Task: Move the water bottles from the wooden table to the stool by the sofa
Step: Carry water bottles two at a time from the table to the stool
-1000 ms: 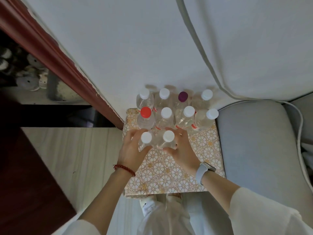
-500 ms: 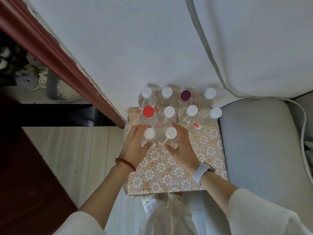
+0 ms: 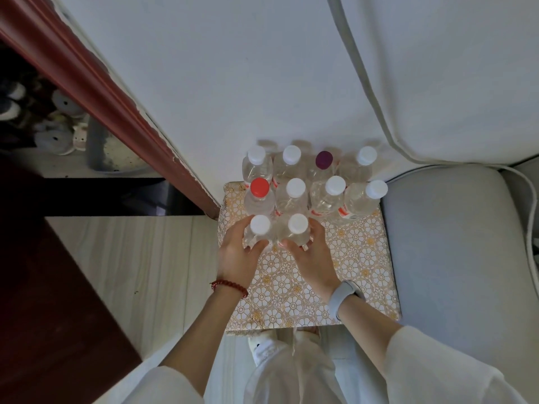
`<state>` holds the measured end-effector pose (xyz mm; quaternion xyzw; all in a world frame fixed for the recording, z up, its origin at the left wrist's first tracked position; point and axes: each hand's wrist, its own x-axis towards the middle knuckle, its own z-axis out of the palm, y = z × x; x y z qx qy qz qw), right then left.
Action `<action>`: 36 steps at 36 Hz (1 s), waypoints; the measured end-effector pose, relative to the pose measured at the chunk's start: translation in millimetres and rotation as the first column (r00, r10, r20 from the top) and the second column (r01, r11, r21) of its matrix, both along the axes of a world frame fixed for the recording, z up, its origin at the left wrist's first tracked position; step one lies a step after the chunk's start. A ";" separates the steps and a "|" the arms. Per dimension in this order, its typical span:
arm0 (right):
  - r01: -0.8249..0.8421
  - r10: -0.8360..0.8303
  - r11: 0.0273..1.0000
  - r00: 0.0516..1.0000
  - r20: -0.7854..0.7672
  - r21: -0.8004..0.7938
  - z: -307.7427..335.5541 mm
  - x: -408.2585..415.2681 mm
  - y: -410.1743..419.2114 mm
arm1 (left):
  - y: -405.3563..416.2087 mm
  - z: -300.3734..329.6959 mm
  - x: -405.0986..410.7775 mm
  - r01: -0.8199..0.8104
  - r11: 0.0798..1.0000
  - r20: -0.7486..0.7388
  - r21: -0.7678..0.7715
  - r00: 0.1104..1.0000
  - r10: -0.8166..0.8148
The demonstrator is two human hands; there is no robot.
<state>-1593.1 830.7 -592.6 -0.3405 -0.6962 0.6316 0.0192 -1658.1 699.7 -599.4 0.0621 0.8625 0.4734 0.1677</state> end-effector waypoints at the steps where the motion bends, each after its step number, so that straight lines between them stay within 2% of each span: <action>1: -0.015 0.015 1.000 1.000 0.015 0.014 0.2 0.0 -0.1 | 0.0 -0.9 0.1 0.008 1.000 0.004 0.002 1.000 -0.008; 4: -0.067 0.064 0.997 0.995 0.075 0.043 1.3 1.0 1.1 | 0.3 1.0 0.7 0.039 0.999 0.047 0.008 0.998 -0.039; 11: -0.180 0.178 0.984 0.971 0.162 0.000 23.6 10.7 1.4 | -2.2 26.2 11.9 0.086 0.995 0.110 -0.053 0.991 -0.079; 13: -0.183 0.177 0.983 0.966 0.186 0.012 32.4 18.8 1.2 | -10.0 37.2 20.9 0.040 0.997 0.105 -0.073 0.994 -0.032; 15: -0.207 0.201 0.978 0.939 0.280 -0.007 41.7 29.1 -1.0 | -21.5 49.9 34.3 -0.041 0.994 0.107 -0.102 0.993 0.052; 18: -0.382 0.363 0.923 0.843 0.398 -0.032 60.0 47.1 -11.9 | -44.9 73.8 63.6 -0.173 0.970 0.092 -0.173 0.977 0.190; 23: -0.625 0.583 0.781 0.737 0.342 0.014 108.3 58.3 -63.6 | -108.4 124.2 125.8 -0.347 0.898 0.024 -0.271 0.930 0.367; 27: -0.780 0.751 0.621 0.620 0.228 0.076 145.8 68.2 -139.1 | -184.2 168.7 182.1 -0.532 0.791 -0.090 -0.302 0.842 0.532; 32: -0.892 0.890 0.435 0.446 0.089 0.122 186.3 118.2 -257.0 | -288.5 212.5 277.4 -0.761 0.593 -0.227 -0.262 0.646 0.729; 36: -0.955 0.961 0.267 0.274 0.044 0.129 200.3 196.3 -361.1 | -364.1 232.8 393.7 -0.887 0.406 -0.276 -0.220 0.456 0.846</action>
